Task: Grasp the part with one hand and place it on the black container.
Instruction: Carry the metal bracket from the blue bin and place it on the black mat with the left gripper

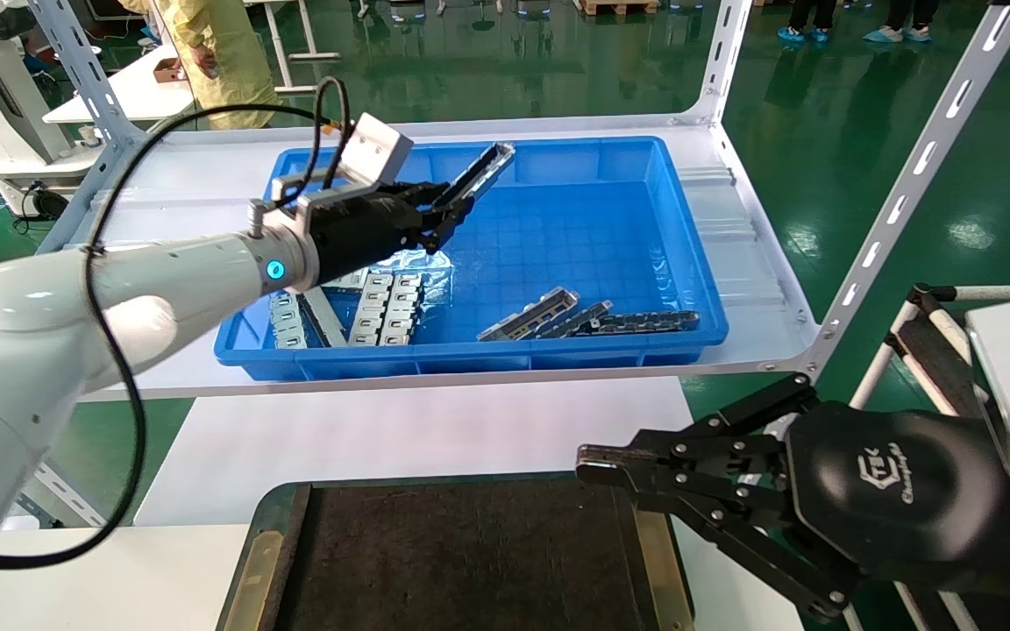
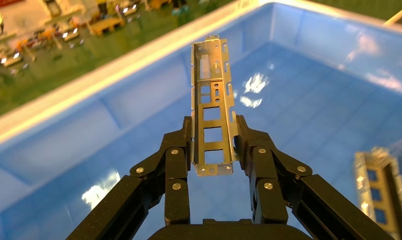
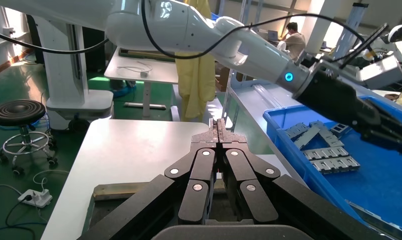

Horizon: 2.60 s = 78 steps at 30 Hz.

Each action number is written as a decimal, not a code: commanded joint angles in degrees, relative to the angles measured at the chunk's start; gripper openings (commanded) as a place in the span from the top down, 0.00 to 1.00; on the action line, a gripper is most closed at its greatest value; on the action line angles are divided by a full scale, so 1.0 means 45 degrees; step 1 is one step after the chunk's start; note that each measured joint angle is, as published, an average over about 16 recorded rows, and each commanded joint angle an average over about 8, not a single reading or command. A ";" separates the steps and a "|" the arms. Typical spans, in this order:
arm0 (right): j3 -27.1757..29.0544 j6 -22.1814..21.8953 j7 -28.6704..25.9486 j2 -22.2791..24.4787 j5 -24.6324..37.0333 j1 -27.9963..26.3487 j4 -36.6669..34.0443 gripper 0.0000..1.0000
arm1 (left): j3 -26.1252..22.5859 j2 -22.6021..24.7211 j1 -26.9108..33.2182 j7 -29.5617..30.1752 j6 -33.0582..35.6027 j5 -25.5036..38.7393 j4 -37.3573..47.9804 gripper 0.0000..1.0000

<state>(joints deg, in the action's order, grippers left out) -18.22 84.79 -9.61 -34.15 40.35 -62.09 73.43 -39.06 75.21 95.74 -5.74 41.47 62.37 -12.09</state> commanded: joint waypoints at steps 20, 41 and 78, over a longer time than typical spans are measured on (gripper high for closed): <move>-0.0009 -0.0004 0.0005 0.0004 -0.0006 -0.0002 0.0000 1.00 | 0.0402 -0.1902 0.0013 -0.0935 0.6286 -0.1081 -0.1285 1.00; -0.0019 -0.0008 0.0009 0.0008 -0.0013 -0.0004 0.0000 1.00 | 0.0503 -0.5118 -0.5191 0.1609 0.6099 -0.1946 -0.9423 1.00; -0.0035 -0.0015 0.0017 0.0014 -0.0024 -0.0008 0.0000 1.00 | -0.1218 -0.2055 -1.1977 0.6252 -0.6438 -0.0052 -1.2105 1.00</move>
<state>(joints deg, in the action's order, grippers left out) -18.38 84.73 -9.53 -34.08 40.25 -62.12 73.43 -44.39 65.86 42.00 22.22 12.66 61.93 -66.35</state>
